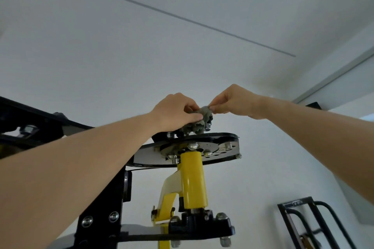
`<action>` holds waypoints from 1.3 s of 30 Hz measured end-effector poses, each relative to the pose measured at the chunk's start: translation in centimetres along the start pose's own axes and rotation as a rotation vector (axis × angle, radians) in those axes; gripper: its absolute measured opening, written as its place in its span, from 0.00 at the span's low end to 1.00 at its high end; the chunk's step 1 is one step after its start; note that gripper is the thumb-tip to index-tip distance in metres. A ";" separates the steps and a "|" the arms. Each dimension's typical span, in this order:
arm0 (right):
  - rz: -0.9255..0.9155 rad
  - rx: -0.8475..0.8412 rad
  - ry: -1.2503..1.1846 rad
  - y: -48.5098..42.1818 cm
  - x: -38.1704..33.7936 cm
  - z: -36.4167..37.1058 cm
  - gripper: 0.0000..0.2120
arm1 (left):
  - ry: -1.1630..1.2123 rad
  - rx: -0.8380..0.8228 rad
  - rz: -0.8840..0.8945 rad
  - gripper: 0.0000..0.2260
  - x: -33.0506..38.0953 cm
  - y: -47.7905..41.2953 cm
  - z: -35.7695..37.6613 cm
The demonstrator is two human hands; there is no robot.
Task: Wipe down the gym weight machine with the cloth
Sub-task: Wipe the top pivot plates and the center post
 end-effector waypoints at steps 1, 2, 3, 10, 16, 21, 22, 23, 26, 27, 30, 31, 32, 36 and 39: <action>0.004 0.009 0.012 0.2 0.0 -0.4 0.05 | 0.007 0.025 0.025 0.12 0.4 0.1 0.0; 0.009 0.010 0.023 0.5 0.0 -0.7 0.04 | 0.015 0.045 0.051 0.13 0.8 0.2 0.0; 0.012 0.007 0.031 0.7 -0.1 -1.0 0.04 | 0.023 0.063 0.079 0.14 1.2 0.4 0.0; -0.065 -0.004 0.087 2.0 -2.0 -1.4 0.05 | -0.007 0.076 0.212 0.10 1.5 1.1 -0.3; -0.222 0.001 0.256 1.0 -5.8 1.7 0.05 | -0.097 0.098 0.155 0.07 -0.4 1.9 -2.2; -0.282 -0.127 0.364 -0.8 -8.2 5.7 0.05 | -0.275 -0.026 0.072 0.08 -3.5 2.2 -3.1; -0.283 -0.138 0.386 -1.2 -8.5 6.3 0.04 | -0.312 -0.043 0.055 0.08 -4.2 2.3 -3.2; -0.283 -0.143 0.405 -1.8 -8.9 6.9 0.03 | -0.334 -0.054 0.037 0.09 -4.8 2.4 -3.4; -0.284 -0.168 0.491 -3.6 -10.2 9.4 0.03 | -0.415 -0.118 -0.013 0.09 -6.3 2.4 -3.4; -0.293 -0.180 0.537 -4.2 -10.7 10.5 0.04 | -0.475 -0.148 -0.026 0.10 -6.8 2.4 -3.2; -0.312 -0.183 0.632 -5.9 -11.9 13.5 0.08 | -0.621 -0.204 -0.079 0.11 -9.1 2.5 -3.7; -0.307 -0.170 0.631 -6.5 -12.0 14.2 0.09 | -0.652 -0.220 -0.108 0.12 -10.0 2.8 -4.1; -0.298 -0.153 0.618 -7.1 -12.1 14.8 0.10 | -0.680 -0.238 -0.141 0.13 -11.0 3.1 -4.7; -0.279 -0.133 0.550 -8.9 -12.7 17.8 0.12 | -0.759 -0.313 -0.257 0.14 -14.2 4.8 -7.2; -0.284 -0.140 0.517 -9.8 -13.3 19.7 0.12 | -0.799 -0.340 -0.297 0.14 -15.6 5.8 -8.8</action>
Point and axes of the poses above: each hand's wrist, its own y-axis away from the middle knuckle, its own z-axis out of the palm, x = y × z, the point moved 9 cm from there along -y, towards the middle knuckle, and after that the axes turned 4 degrees about -z, right-handed, at the moved point
